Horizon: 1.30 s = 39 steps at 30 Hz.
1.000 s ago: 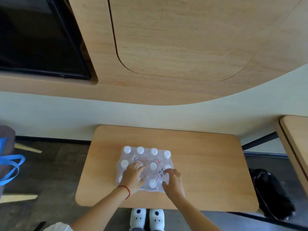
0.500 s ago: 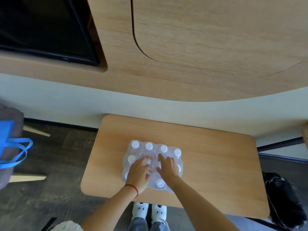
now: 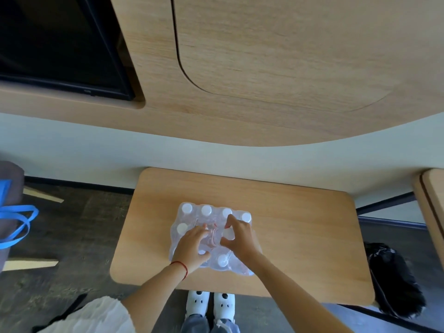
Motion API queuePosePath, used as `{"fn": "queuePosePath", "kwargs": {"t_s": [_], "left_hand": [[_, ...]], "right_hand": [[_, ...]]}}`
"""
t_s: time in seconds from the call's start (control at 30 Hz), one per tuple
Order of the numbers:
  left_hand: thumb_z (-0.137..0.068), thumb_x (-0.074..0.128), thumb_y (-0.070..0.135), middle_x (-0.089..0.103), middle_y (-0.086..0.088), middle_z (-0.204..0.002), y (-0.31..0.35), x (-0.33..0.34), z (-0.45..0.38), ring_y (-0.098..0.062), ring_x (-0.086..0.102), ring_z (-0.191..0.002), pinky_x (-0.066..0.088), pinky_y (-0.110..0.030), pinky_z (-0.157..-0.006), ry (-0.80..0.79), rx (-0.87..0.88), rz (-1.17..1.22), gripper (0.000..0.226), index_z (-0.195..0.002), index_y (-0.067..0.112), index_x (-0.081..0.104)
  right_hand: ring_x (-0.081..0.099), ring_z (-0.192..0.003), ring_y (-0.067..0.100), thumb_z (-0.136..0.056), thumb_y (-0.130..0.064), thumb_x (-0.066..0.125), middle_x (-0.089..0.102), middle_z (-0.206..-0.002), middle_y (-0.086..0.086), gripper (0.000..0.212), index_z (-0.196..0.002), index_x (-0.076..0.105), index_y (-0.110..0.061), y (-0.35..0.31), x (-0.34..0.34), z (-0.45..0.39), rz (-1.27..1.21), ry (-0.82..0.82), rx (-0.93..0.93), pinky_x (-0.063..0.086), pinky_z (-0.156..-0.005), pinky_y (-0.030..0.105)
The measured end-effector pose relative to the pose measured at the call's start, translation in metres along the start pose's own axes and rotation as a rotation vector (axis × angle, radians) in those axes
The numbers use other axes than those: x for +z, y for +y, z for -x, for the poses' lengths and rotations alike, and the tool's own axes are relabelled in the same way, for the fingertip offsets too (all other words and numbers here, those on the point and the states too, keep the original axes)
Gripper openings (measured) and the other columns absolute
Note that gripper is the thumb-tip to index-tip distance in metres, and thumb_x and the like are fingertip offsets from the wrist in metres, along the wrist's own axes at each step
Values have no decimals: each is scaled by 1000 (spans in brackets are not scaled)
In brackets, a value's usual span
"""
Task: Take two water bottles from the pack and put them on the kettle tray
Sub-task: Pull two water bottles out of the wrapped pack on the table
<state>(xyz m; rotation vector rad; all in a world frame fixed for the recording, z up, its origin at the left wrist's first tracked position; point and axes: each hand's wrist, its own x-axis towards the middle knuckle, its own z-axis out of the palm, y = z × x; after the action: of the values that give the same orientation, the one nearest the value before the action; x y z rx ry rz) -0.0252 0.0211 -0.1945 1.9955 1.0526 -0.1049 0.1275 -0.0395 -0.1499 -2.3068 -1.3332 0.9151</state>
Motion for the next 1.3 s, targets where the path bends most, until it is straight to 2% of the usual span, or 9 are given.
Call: {"fn": "queuePosePath", "kwargs": {"t_s": [0.17, 0.3, 0.37, 0.47, 0.63, 0.73, 0.83, 0.97, 1.3], "left_hand": [[-66, 81, 36, 28, 17, -140, 13, -16, -3, -5, 26, -132, 29, -26, -106, -174, -56, 229, 102, -145, 29, 17], [-54, 86, 42, 41, 50, -118, 39, -31, 8, 33, 34, -110, 33, 7, -85, -241, 75, 456, 95, -114, 76, 22], [-51, 88, 43, 63, 33, -112, 51, -36, 13, 14, 55, -109, 47, -7, -87, -186, 119, 588, 80, -113, 65, 42], [-56, 88, 35, 72, 5, -108, 63, -44, 19, -13, 66, -104, 55, -34, -90, -99, 175, 738, 63, -111, 32, 59], [-62, 80, 18, 73, -1, -93, 58, -57, 34, -9, 70, -89, 54, -17, -74, -39, 135, 847, 53, -110, 9, 59], [-57, 80, 24, 69, -9, -103, 39, -65, 40, -10, 68, -93, 55, -18, -75, 1, 82, 892, 64, -115, 11, 56], [-51, 79, 33, 69, -9, -103, 18, -71, 43, -18, 68, -96, 56, -24, -79, 37, 23, 919, 60, -107, 22, 60], [-53, 80, 32, 75, 7, -93, -4, -73, 40, -9, 70, -90, 56, -17, -68, 49, -11, 918, 50, -100, 34, 63], [-55, 77, 35, 70, 4, -93, -16, -71, 29, -5, 68, -88, 54, -14, -68, 75, -10, 911, 51, -103, 30, 59]], "right_hand": [[44, -59, 20, -67, -16, 73, 51, -68, -1, 27, -86, 54, -14, -24, -44, 20, -69, 56, -52, 34, -52, 26], [42, -57, 22, -63, -16, 76, 47, -51, -9, 24, -79, 59, -13, -57, -99, 22, -27, 77, -210, 32, -56, 23], [44, -55, 20, -65, -16, 76, 54, -53, -1, 21, -75, 59, -12, -76, -123, 19, -22, 59, -282, 32, -48, 16], [44, -47, 9, -70, -18, 77, 56, -49, 3, 28, -62, 50, -20, -97, -139, 14, -52, 33, -332, 32, -47, 10], [39, -48, 6, -81, -30, 71, 48, -52, -1, 25, -72, 59, -9, -102, -112, -2, -470, -23, -207, 32, -49, 11], [44, -52, 6, -93, -35, 54, 50, -59, -5, 28, -73, 61, -17, -82, -71, -12, -614, -65, -63, 37, -52, 14], [64, -78, 20, -93, -16, 53, 70, -87, 9, 18, -98, 66, -5, -44, -14, -24, -529, -35, 191, 51, -76, 32], [57, -117, 25, -81, -6, 67, 62, -128, 10, 46, -125, 57, -9, -11, 45, -24, -209, -236, 269, 33, -107, 31], [54, -117, 27, -80, -13, 72, 60, -127, 19, 44, -122, 61, -7, -15, 81, -31, -178, -34, 61, 36, -94, 25]]}}
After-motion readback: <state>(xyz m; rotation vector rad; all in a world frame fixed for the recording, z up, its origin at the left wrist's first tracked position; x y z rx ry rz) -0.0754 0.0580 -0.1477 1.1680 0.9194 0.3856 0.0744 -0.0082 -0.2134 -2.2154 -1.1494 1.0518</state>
